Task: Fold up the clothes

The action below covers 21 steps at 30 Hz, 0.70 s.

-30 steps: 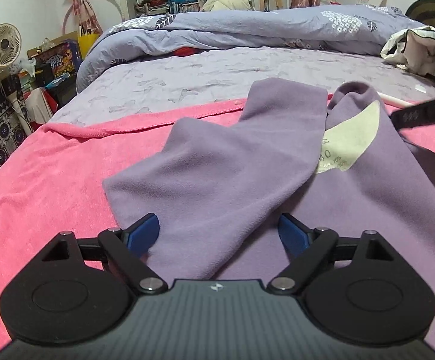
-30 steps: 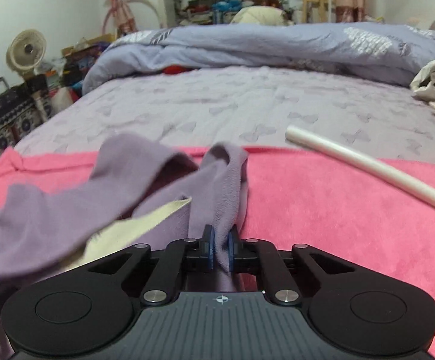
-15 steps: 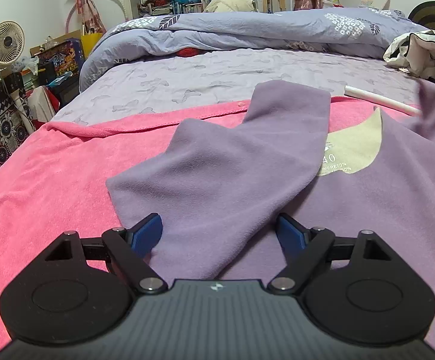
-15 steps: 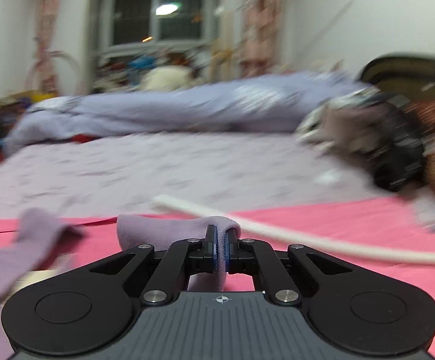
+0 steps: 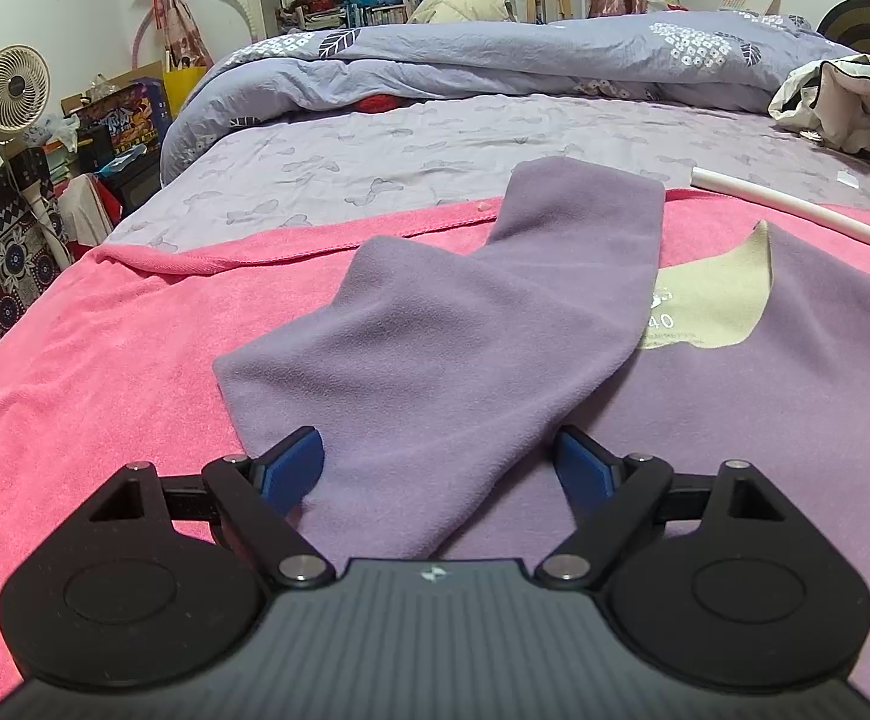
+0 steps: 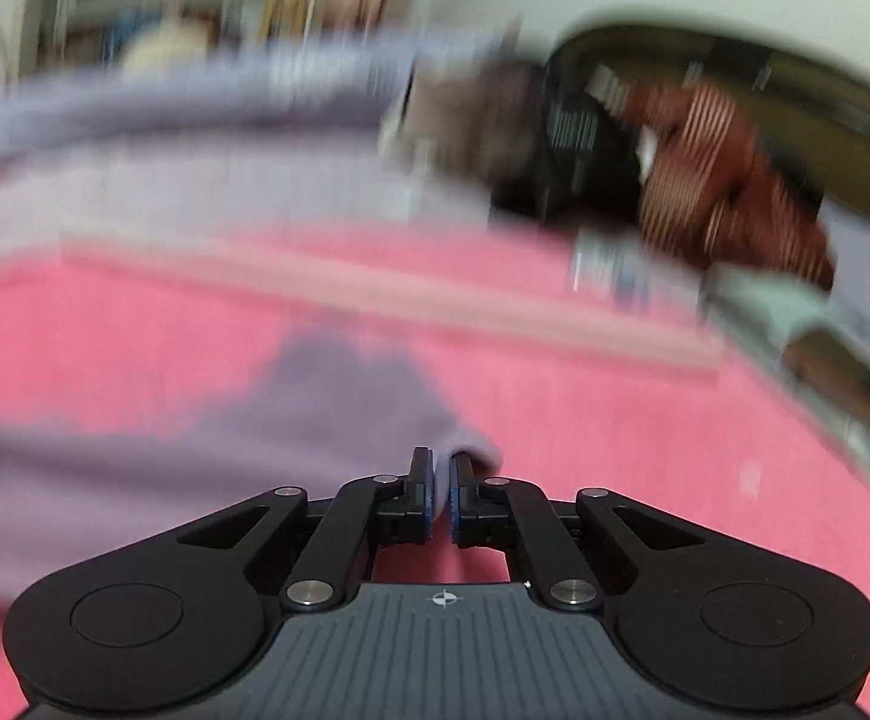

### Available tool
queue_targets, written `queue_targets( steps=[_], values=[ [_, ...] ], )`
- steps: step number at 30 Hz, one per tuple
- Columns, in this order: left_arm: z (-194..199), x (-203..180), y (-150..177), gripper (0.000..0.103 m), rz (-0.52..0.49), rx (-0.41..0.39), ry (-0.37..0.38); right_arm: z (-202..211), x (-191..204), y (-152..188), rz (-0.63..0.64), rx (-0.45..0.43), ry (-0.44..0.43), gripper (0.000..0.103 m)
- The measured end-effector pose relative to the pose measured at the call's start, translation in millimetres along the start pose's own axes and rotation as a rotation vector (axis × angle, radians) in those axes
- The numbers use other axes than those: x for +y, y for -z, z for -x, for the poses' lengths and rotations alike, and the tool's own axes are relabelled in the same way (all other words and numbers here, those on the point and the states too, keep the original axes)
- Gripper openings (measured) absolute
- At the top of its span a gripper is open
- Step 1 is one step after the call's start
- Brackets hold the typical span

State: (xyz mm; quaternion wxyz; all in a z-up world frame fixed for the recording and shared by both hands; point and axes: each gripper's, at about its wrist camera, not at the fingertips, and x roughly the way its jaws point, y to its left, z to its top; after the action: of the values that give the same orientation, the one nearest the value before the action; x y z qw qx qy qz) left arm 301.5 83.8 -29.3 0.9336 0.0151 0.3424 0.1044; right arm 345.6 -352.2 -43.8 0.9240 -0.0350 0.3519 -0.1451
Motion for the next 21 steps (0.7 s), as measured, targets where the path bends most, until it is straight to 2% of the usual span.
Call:
queue_targets(
  steps=[1,3,5,7,9,11,13,14,15,16,17,18,19,21],
  values=[
    [0,0,0,0.088,-0.001,0.000,-0.001,6,-4,1,-0.010,-0.016,0.030,0.011],
    [-1,0,0,0.089,-0.002,0.001,-0.004,17,-11,4,-0.029,-0.049,0.089,0.031],
    [-1,-2,0,0.089,-0.007,0.000,-0.009,31,-16,4,-0.040,-0.098,0.151,0.036],
    [-1,-3,0,0.089,-0.013,-0.001,-0.014,52,-12,-3,-0.018,-0.216,0.188,0.038],
    [-1,-3,0,0.089,-0.013,-0.002,-0.014,70,15,-13,0.053,-0.299,0.048,0.045],
    [-1,-1,0,0.090,-0.007,-0.001,-0.008,73,56,-21,0.144,-0.314,-0.116,0.045],
    [-1,1,0,0.090,0.003,0.001,0.000,69,101,-28,0.234,-0.298,-0.285,0.043],
    [-1,3,0,0.090,0.007,0.002,0.005,62,126,-30,0.260,-0.266,-0.353,0.034],
    [-1,4,0,0.090,0.012,0.002,0.010,53,148,-31,0.269,-0.226,-0.393,0.025],
    [-1,5,0,0.090,0.017,0.003,0.014,45,170,-32,0.278,-0.186,-0.433,0.021],
    [-1,5,0,0.090,0.019,0.004,0.016,38,190,-31,0.291,-0.134,-0.478,0.010],
    [-1,5,0,0.090,0.020,0.005,0.017,35,206,-24,0.323,-0.079,-0.528,0.006],
    [-1,5,0,0.090,0.019,0.005,0.016,42,219,-14,0.392,-0.082,-0.540,0.005],
    [-1,4,0,0.091,0.012,0.005,0.012,69,237,9,0.568,-0.195,-0.497,0.005]
  ],
)
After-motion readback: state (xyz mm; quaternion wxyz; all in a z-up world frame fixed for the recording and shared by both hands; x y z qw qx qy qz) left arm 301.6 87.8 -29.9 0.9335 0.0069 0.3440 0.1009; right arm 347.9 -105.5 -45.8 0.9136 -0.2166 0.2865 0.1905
